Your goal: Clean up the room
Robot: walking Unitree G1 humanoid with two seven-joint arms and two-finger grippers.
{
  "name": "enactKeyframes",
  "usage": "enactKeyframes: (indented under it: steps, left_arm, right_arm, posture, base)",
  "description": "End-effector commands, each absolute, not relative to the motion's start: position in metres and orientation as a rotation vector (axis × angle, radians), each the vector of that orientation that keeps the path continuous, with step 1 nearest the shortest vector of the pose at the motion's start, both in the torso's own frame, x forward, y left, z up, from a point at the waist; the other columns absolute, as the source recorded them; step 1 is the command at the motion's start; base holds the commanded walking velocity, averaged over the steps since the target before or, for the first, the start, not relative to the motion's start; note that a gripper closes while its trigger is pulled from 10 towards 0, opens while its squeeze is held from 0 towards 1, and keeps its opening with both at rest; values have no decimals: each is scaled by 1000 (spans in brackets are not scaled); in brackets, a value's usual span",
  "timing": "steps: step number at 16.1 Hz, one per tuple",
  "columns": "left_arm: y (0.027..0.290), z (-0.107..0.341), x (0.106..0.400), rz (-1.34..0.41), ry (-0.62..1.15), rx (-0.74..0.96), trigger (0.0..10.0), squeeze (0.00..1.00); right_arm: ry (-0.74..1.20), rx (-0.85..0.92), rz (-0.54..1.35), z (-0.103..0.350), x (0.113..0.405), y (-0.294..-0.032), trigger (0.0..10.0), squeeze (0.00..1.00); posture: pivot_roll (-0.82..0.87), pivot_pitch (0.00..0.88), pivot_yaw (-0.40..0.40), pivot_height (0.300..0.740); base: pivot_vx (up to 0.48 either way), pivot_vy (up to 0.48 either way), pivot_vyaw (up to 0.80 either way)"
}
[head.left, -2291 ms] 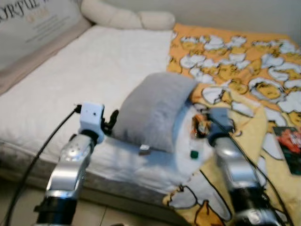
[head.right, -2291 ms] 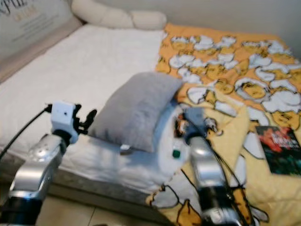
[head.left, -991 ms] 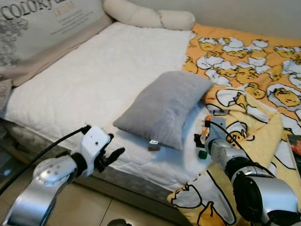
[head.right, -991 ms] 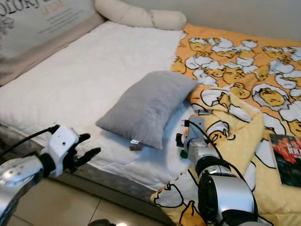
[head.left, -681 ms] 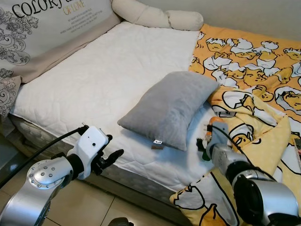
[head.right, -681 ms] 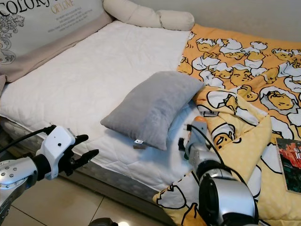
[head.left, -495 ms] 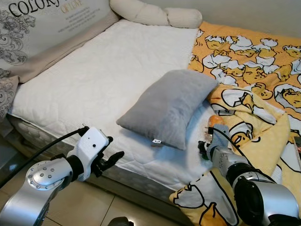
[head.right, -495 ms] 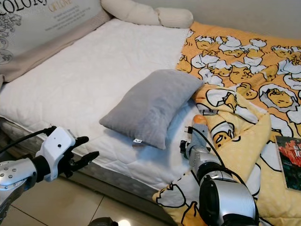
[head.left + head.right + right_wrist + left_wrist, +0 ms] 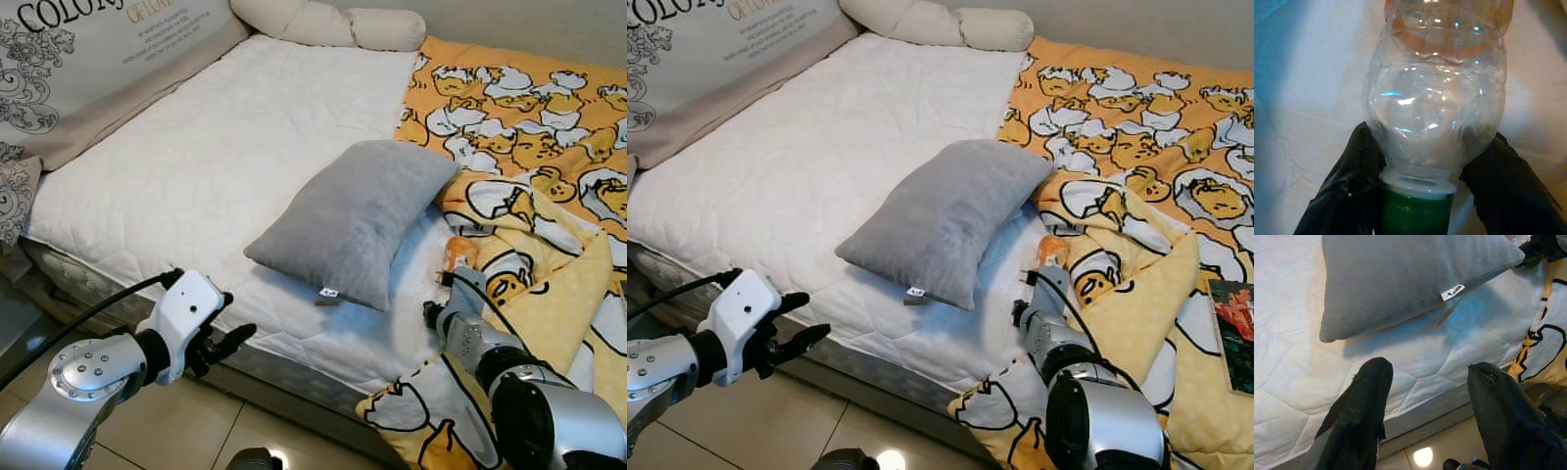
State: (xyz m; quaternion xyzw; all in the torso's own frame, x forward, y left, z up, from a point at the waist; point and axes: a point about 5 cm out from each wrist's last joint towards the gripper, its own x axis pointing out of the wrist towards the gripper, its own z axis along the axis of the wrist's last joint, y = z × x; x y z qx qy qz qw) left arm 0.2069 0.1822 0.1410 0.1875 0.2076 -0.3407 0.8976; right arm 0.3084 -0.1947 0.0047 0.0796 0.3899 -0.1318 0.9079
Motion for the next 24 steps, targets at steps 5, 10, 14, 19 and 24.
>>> enactKeyframes:
  steps: [5, 10, 14, 19, 24]
  left_arm:
    - [178, 134, 210, -659, 390, 343, 10000, 0]
    - [172, 129, 220, -568, 333, 296, 10000, 0]
    - [180, 134, 243, -306, 242, 250, 10000, 0]
    - [180, 132, 257, -209, 212, 167, 10000, 0]
    - [194, 119, 263, -92, 255, 223, 10000, 0]
  right_arm:
    - [727, 112, -175, 10, 314, -189, 0, 0]
    - [636, 147, -103, 5, 307, -191, 0, 0]
    - [361, 169, -84, 25, 298, -188, 1922, 0]
    - [38, 140, -53, 90, 293, -184, 10000, 0]
    - [53, 11, -63, 105, 277, -178, 10000, 0]
  posture:
    - [206, 0, -6, 740]
    - [117, 0, -24, 740]
    - [55, 0, -11, 740]
    - [-48, 0, 59, 740]
    - [-85, 0, 60, 740]
  base:
    - [0, 0, 0]
    - [0, 0, 0]
    - [0, 0, 0]
    - [0, 0, 320]
    - [0, 0, 800]
